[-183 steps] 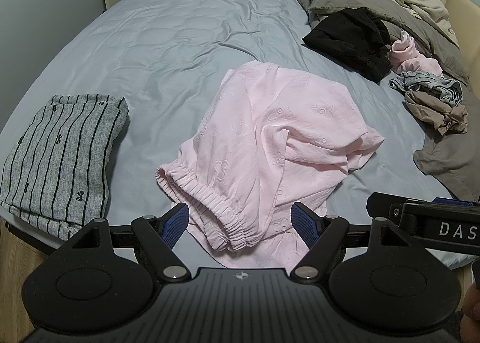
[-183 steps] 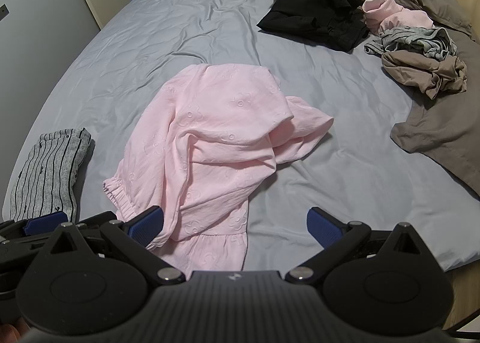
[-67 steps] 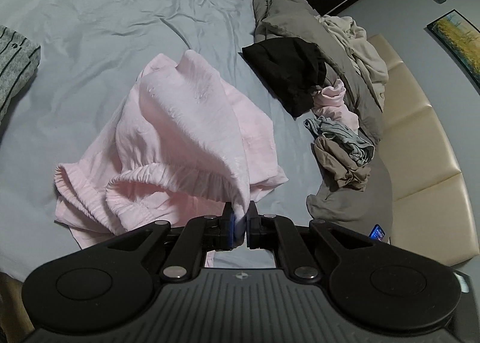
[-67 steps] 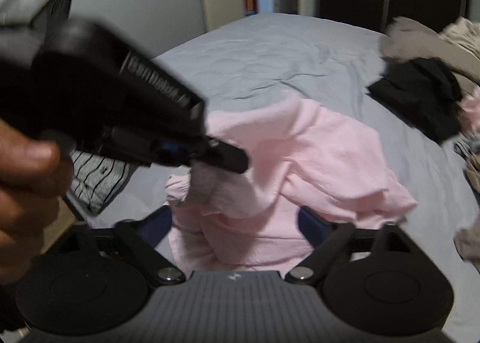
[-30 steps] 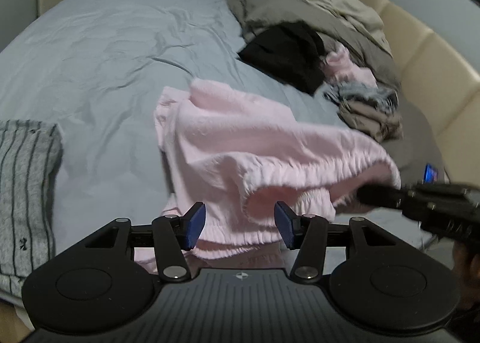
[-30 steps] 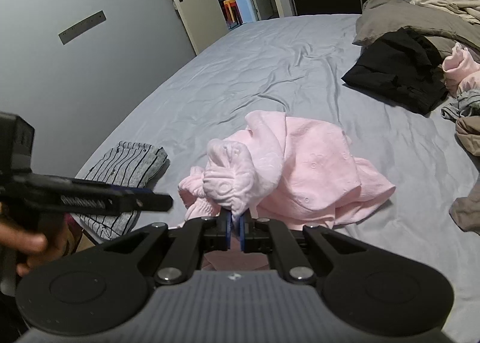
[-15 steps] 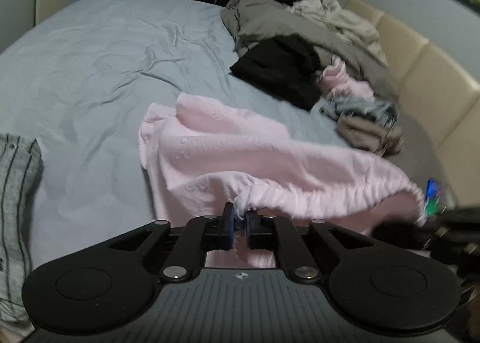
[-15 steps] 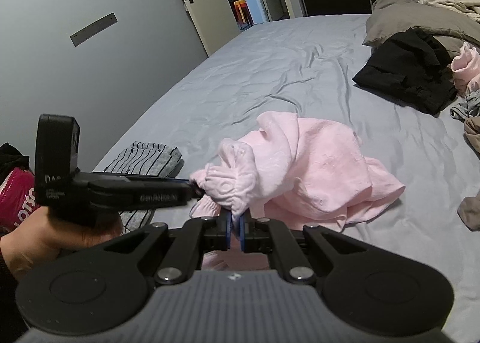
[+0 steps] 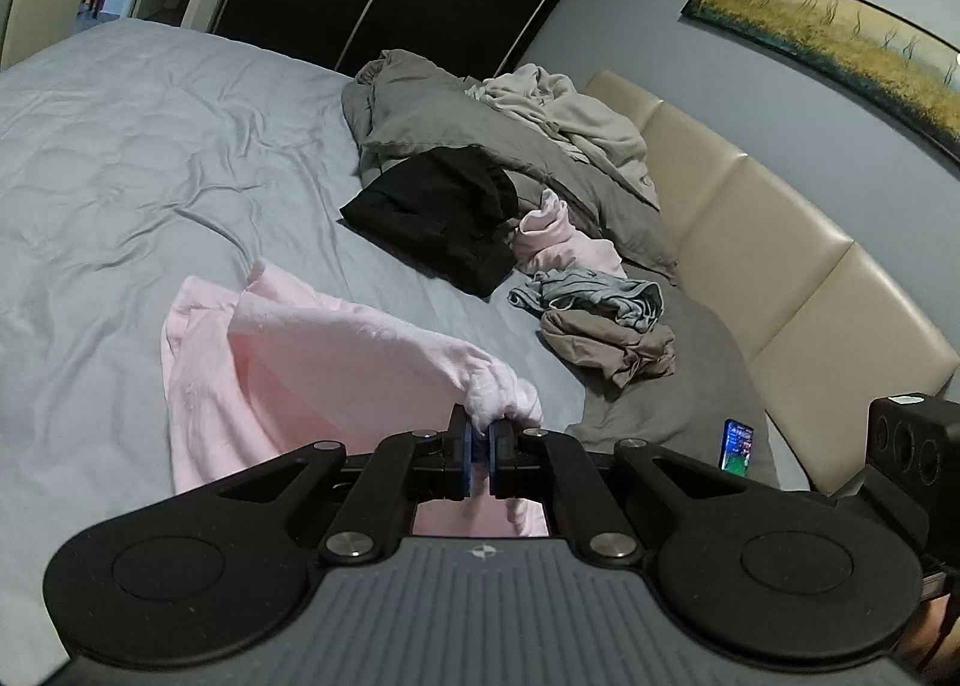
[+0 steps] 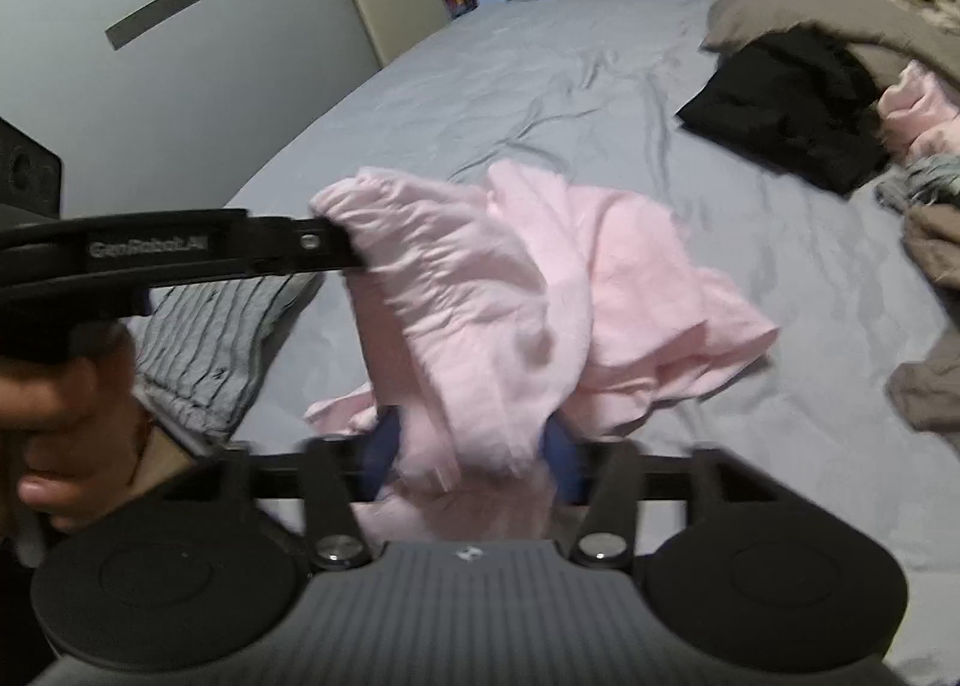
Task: Fold clothes
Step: 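Grasp the other elastic cuff with the right gripper while the left gripper holds its cuff, then lift the pink garment by both cuffs with both grippers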
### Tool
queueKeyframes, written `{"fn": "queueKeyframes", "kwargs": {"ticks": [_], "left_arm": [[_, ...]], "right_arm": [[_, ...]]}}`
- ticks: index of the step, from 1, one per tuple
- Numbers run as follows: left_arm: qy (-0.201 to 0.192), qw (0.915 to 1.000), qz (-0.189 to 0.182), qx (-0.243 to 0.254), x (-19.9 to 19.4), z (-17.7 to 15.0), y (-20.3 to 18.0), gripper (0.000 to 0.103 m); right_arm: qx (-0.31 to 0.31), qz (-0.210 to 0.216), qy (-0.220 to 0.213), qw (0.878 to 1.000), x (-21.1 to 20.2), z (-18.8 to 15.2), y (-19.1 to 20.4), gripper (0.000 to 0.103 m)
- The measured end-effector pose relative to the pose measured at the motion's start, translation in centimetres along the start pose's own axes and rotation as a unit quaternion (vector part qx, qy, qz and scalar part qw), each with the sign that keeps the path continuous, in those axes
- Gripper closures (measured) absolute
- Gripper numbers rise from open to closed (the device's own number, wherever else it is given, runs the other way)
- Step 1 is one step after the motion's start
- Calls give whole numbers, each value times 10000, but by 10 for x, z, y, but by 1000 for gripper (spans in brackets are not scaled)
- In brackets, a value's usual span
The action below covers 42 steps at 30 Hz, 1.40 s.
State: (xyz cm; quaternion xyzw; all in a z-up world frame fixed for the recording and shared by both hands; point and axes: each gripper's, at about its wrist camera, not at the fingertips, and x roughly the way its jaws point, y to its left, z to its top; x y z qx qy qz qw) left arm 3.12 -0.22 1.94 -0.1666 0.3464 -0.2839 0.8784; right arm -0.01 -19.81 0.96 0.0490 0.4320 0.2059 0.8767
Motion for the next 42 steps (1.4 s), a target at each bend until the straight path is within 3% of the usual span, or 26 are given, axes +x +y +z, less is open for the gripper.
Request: {"fn": "queueKeyframes", "kwargs": {"ticks": [5, 10, 14, 22, 28, 33, 34, 37, 39, 41, 42], "left_arm": [[88, 9999, -56, 33, 3, -1, -2, 100], [212, 9994, -209, 202, 8, -3, -10, 100], [259, 9989, -241, 313, 9, -5, -16, 100], [286, 9988, -200, 342, 7, -6, -17, 100], [342, 9979, -265, 485, 11, -9, -24, 100], [364, 9973, -322, 556, 10, -11, -27, 100], [363, 9973, -330, 552, 8, -11, -26, 100], [387, 9975, -182, 569, 7, -12, -25, 100], [386, 9972, -17, 644, 7, -14, -25, 96], [372, 9965, 81, 743, 5, -18, -25, 76], [376, 9960, 144, 799, 5, -20, -25, 72]], "right_arm": [[-408, -199, -301, 9985, -6, 0, 7, 45], [-853, -119, -517, 9949, -7, -3, 20, 47], [-1145, -286, -563, 9914, -3, -3, 29, 57], [-1235, -497, -578, 9894, 1, 0, 29, 66], [-1371, -735, -674, 9855, 4, 1, 33, 67], [-1386, -654, -612, 9863, 7, 3, 36, 88], [-1320, -620, -598, 9875, 6, 4, 34, 97], [-1121, -618, -690, 9894, 0, 9, 28, 98], [-997, -651, -813, 9896, -6, 13, 22, 98], [-853, -691, -937, 9895, -12, 17, 16, 98], [-777, -704, -977, 9897, -15, 19, 12, 98]]}}
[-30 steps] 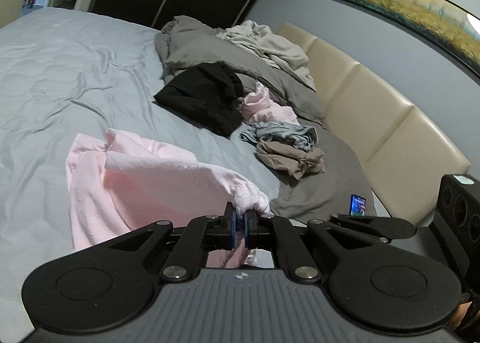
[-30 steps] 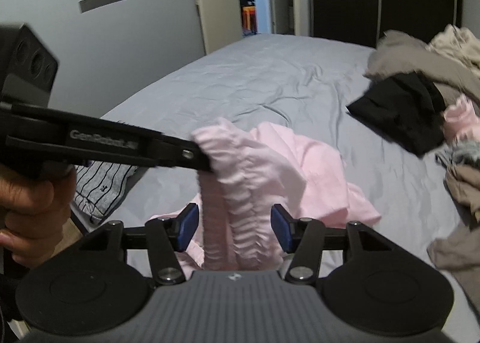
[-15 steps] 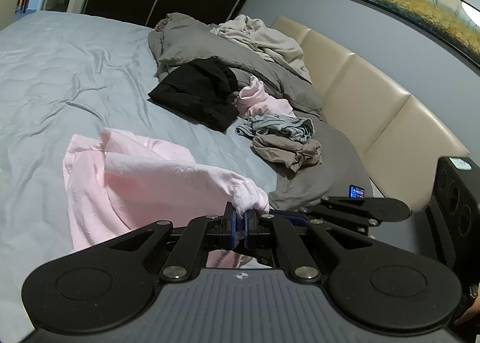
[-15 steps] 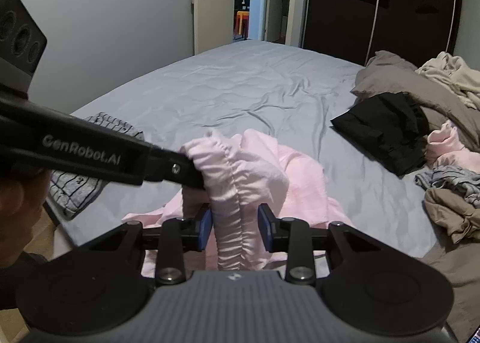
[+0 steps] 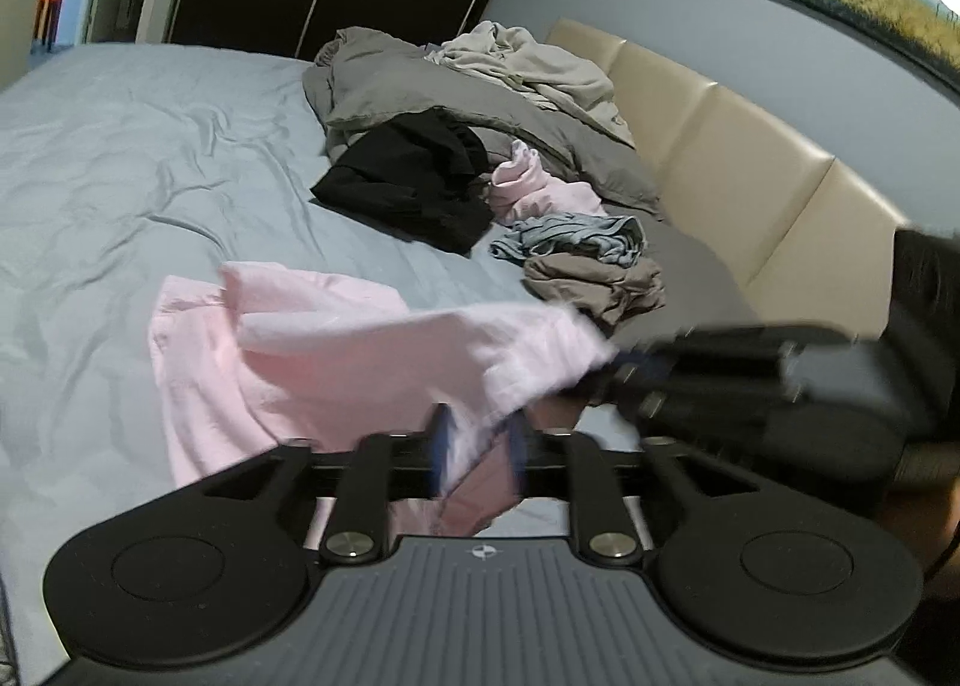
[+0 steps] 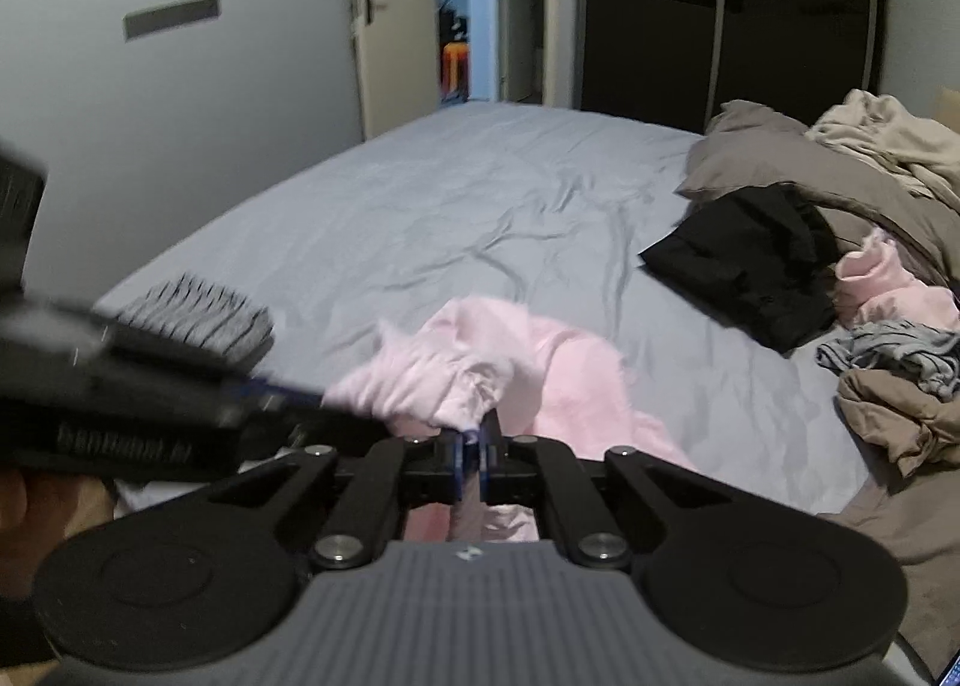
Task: Fold clothes
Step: 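Lift the pink garment by both cuffs with both grippers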
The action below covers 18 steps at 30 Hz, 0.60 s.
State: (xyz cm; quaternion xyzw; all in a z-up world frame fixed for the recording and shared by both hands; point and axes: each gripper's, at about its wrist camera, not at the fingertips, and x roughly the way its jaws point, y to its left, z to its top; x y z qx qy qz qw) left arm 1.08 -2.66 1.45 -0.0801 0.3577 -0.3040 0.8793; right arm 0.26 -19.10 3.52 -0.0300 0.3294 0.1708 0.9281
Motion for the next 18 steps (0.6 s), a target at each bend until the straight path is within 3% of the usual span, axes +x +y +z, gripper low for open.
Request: {"fn": "queueKeyframes", "kwargs": {"ticks": [2, 10, 15, 18], "left_arm": [[17, 9999, 129, 107, 0, -5, -1, 57], [432, 9944, 720, 643, 12, -30, -8, 56], [836, 9799, 1332, 1231, 29, -57, -9, 54], [866, 9690, 1630, 1644, 36, -76, -1, 54]], "right_arm": [[138, -42, -38, 9999, -2, 2, -7, 97], [530, -70, -222, 9983, -9, 12, -23, 97], [581, -11, -258, 9980, -12, 13, -24, 97], [633, 41, -250, 9977, -13, 13, -26, 97]]}}
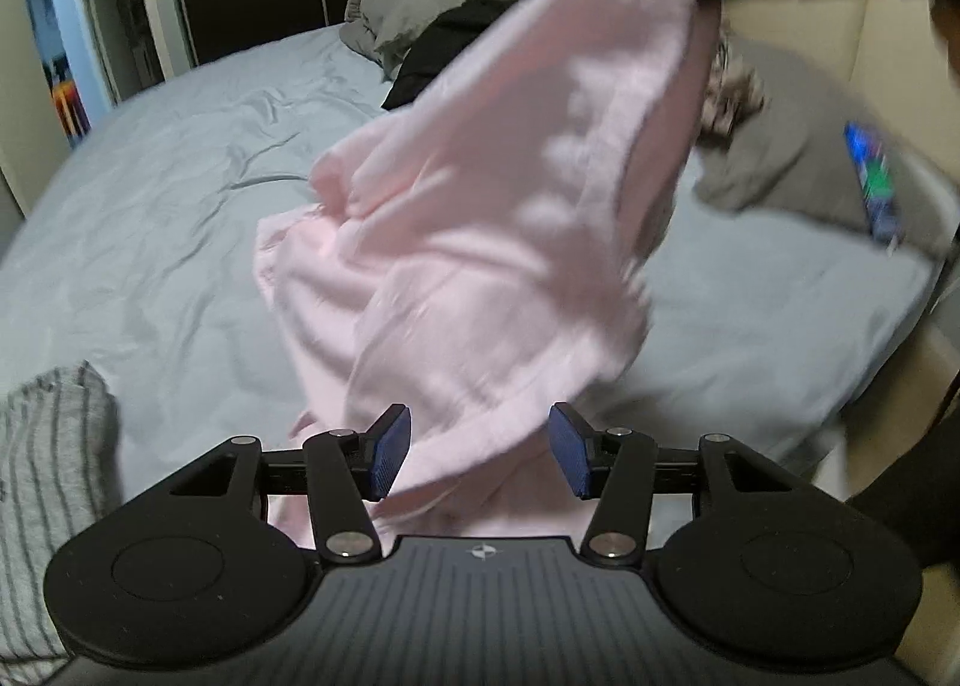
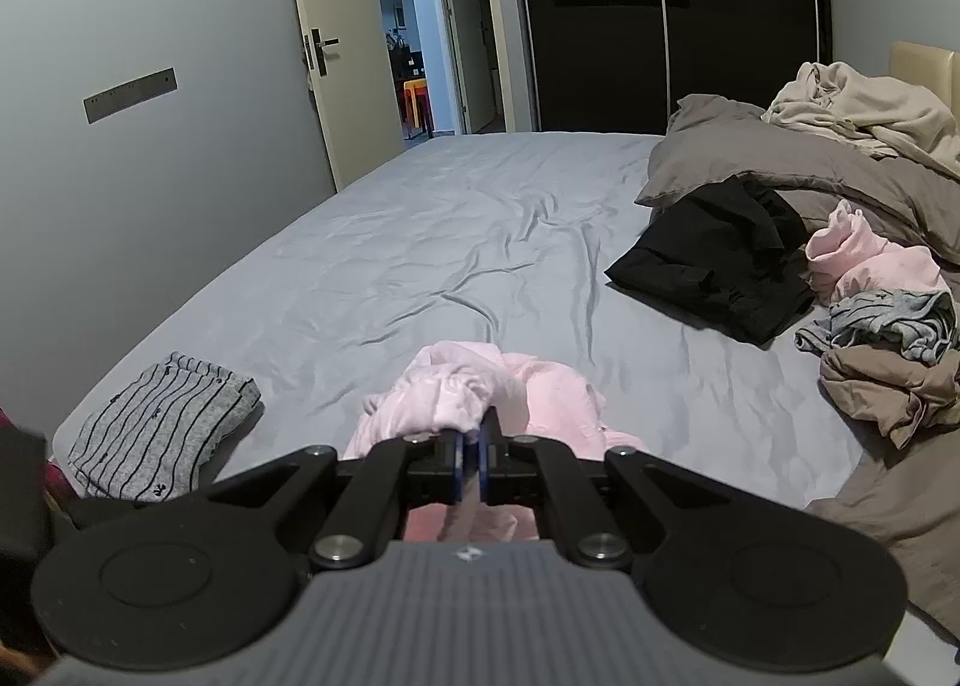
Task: Fold clothes
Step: 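Lift the pink garment by both cuffs with both grippers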
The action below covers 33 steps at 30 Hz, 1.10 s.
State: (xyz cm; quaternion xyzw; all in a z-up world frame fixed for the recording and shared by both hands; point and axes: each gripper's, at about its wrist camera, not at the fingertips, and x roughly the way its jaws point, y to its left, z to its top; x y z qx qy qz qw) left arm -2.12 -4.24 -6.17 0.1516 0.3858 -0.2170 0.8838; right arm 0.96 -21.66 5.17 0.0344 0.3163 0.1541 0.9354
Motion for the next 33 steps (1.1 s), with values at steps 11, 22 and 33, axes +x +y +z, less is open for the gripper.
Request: {"fn": "queueKeyframes", "kwargs": {"ticks": [11, 22, 33], "left_arm": [[143, 9982, 569, 119, 23, -26, 22, 55], [244, 9965, 765, 237, 34, -33, 20, 55], [268, 9986, 340, -296, 41, -28, 28, 94]], "right_arm": [[91, 117, 31, 9999, 1, 1, 1, 97], [98, 158, 61, 9998, 1, 1, 0, 97], [148, 178, 37, 9997, 2, 1, -1, 97]]}}
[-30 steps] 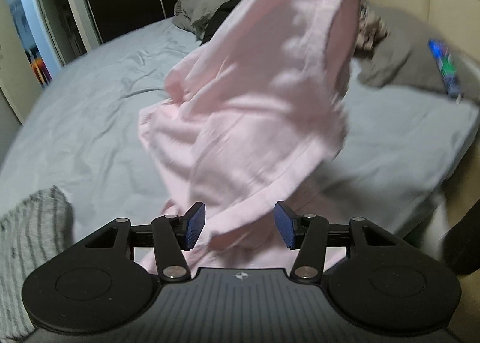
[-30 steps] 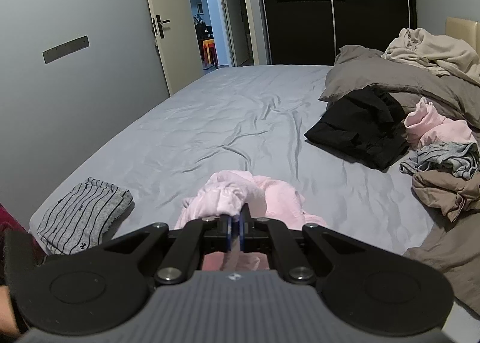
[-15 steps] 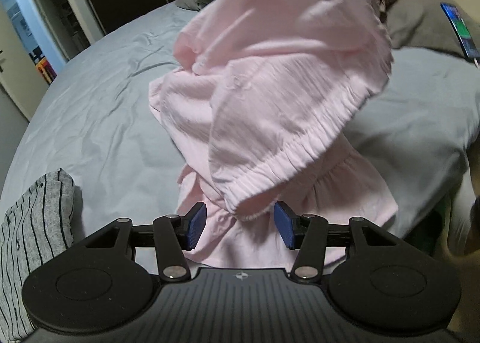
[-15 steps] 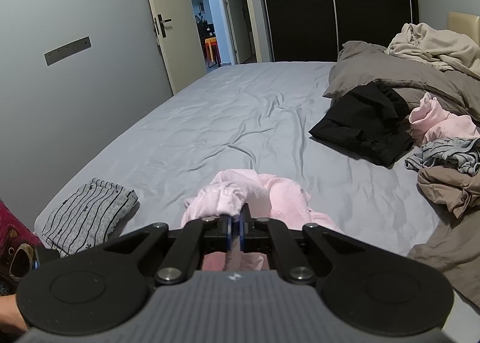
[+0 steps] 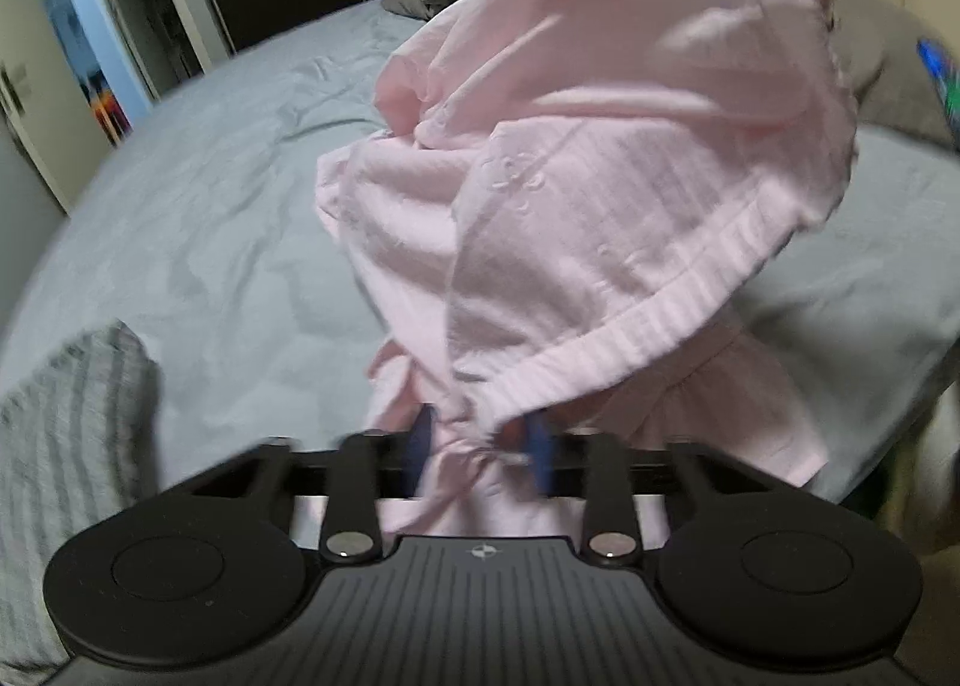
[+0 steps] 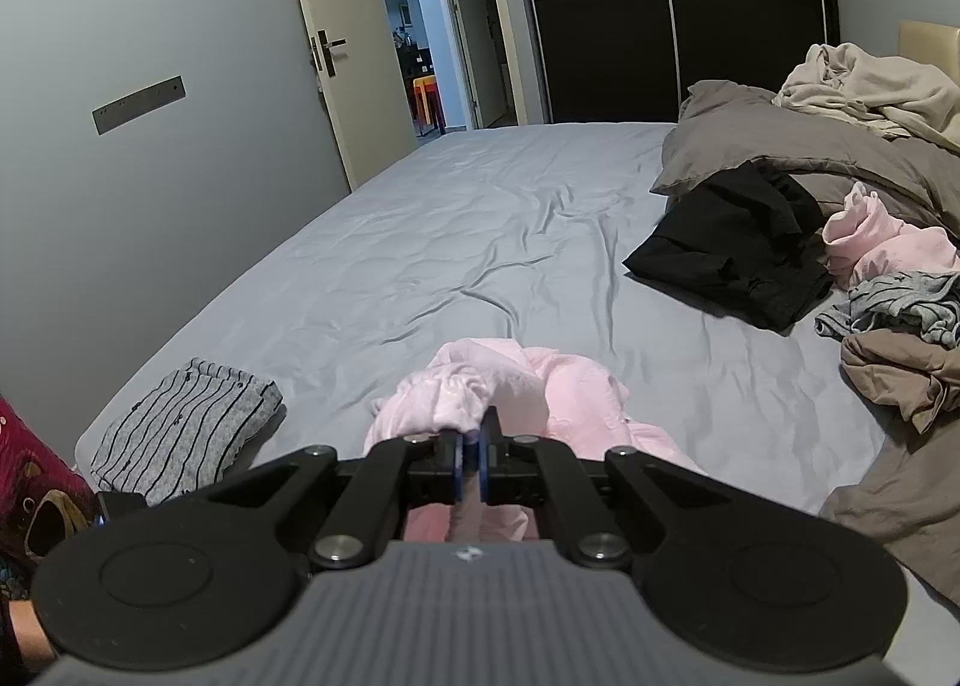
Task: Fold clothes
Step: 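Lift the pink garment by both cuffs with both grippers, then hold the pink garment raised by both cuffs, grippers spread apart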
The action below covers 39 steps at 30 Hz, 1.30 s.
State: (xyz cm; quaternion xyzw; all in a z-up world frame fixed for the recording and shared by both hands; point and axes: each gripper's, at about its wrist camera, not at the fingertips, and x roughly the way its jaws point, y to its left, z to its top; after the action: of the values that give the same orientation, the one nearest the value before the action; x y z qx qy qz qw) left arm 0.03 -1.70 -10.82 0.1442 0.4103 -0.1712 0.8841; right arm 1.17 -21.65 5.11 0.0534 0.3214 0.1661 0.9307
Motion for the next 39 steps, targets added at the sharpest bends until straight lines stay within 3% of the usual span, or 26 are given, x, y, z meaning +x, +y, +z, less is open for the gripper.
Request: {"fn": "queueKeyframes", "kwargs": {"ticks": [1, 6, 13, 17, 25, 34, 39], "left_arm": [[-34, 9996, -40, -268, -4, 3, 5, 100], [-608, 9896, 70, -1303, -30, 22, 38, 102], [-1865, 9567, -31, -2236, -106, 51, 77, 102], [-2166, 9536, 143, -2087, -140, 62, 83, 102], [-2285, 9419, 196, -2455, -202, 73, 93, 102], [-3177, 9215, 80, -2231, -314, 121, 82, 102], [-3384, 9204, 85, -1956, -349, 143, 70, 102]], "right_arm": [[3, 0, -6, 10000, 0, 0, 0, 97], [28, -13, -43, 10000, -2, 0, -2, 97], [117, 74, -391, 9991, -20, 7, -10, 97], [180, 81, -648, 9977, -39, 13, -14, 97], [270, 149, -1090, 9936, -87, 29, -21, 97], [-181, 250, -2016, 9790, -186, 84, 8, 97], [-273, 233, -2374, 9708, -236, 99, 15, 97]]}}
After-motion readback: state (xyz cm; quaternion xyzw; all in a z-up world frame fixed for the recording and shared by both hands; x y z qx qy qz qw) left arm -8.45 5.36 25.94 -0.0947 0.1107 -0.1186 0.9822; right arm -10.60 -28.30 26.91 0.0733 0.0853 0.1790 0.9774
